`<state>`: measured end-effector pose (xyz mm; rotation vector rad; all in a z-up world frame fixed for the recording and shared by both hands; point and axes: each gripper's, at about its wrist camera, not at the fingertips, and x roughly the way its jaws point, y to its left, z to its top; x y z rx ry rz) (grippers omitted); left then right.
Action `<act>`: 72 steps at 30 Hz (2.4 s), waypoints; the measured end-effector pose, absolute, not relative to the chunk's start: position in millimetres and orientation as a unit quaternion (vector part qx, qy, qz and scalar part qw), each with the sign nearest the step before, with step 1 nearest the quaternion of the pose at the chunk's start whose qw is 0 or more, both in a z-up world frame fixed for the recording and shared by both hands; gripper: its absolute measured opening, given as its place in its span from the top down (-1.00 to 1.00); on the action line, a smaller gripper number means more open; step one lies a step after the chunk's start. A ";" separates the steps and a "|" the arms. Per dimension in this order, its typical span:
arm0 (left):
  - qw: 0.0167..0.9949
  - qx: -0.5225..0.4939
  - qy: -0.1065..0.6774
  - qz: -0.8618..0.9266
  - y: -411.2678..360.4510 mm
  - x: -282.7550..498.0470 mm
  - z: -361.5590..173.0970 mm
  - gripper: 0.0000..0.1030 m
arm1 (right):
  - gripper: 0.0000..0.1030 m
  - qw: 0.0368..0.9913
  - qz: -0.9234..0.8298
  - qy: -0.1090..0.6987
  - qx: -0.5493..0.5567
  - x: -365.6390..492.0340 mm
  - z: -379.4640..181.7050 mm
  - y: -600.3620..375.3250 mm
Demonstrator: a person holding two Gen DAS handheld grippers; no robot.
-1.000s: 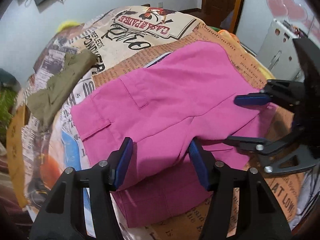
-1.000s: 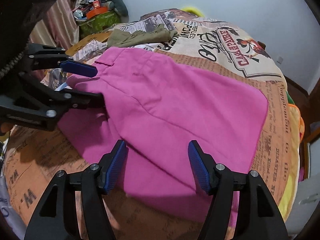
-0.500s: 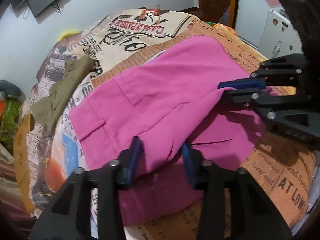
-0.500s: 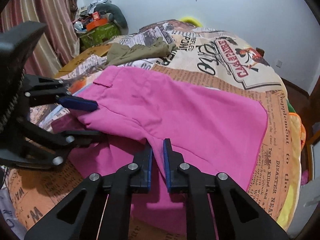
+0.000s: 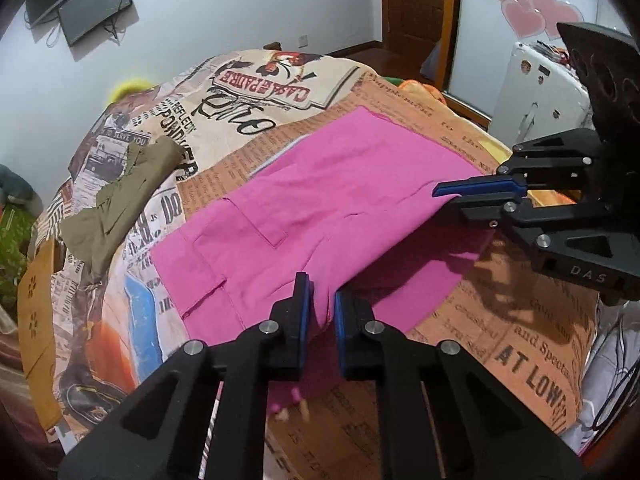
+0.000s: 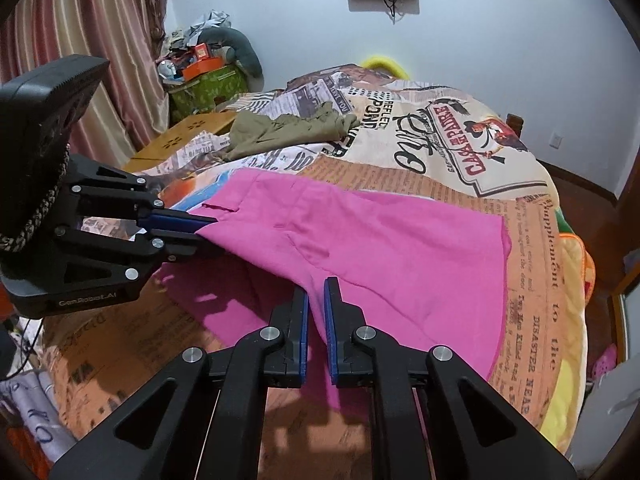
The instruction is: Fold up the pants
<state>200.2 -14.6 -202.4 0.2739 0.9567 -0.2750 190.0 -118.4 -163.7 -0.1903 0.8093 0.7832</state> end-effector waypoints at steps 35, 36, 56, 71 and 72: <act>0.871 0.007 0.487 -0.056 66.8 159.8 -201.7 0.47 | 0.34 0.847 0.245 0.471 -0.010 177.3 -187.4 -226.2; 0.870 -0.006 0.491 -0.042 75.6 161.7 -203.6 0.47 | 0.34 0.847 0.241 0.473 -0.006 178.8 -188.6 -227.5; 0.847 -0.068 0.525 -0.044 72.3 181.6 -231.3 0.43 | 0.25 0.836 0.227 0.499 0.018 192.3 -223.7 -224.3; 0.879 -0.005 0.477 -0.002 73.4 167.7 -202.7 0.94 | 0.47 0.832 0.237 0.501 -0.014 192.8 -232.5 -215.4; 0.876 0.003 0.482 0.013 77.5 167.7 -206.7 0.96 | 0.48 0.832 0.237 0.501 -0.011 193.0 -233.1 -216.6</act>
